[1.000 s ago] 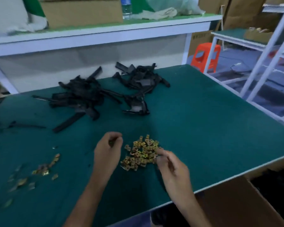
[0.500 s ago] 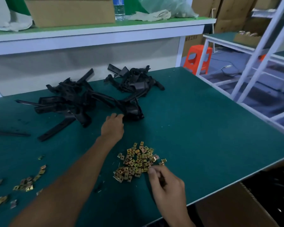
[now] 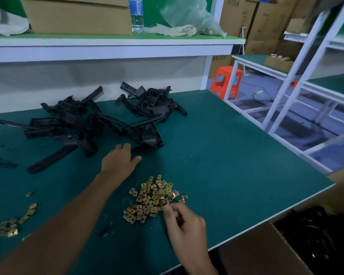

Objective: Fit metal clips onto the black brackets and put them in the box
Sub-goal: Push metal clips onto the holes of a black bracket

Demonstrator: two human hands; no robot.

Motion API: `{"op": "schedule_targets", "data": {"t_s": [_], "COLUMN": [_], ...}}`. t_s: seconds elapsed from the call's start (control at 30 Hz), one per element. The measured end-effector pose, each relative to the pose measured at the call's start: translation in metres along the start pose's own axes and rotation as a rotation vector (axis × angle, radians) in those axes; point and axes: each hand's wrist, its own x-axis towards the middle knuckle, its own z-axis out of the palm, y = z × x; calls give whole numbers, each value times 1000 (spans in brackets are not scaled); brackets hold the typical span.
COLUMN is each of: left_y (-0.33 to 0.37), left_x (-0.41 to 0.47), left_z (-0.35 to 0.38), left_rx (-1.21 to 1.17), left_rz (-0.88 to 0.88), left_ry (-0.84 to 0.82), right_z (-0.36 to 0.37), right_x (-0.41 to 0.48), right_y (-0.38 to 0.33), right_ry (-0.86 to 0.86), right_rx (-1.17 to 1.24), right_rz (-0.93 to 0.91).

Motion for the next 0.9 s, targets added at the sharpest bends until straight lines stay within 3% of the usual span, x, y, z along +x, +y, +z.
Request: {"op": "schedule_targets", "data": {"t_s": [0.57, 0.8, 0.9], "left_y": [0, -5, -2], "left_x": [13, -23, -77], "left_z": [-1, -33, -47], "left_rx": [305, -265, -550], "left_rz": [132, -33, -26], "left_ry": [98, 351, 266], "right_z": [0, 0, -2], "right_x": [0, 1, 2], "right_y": [0, 3, -2], "right_ry": [11, 27, 27], "right_rx": [-46, -44, -24], "right_rz": [1, -16, 1]}}
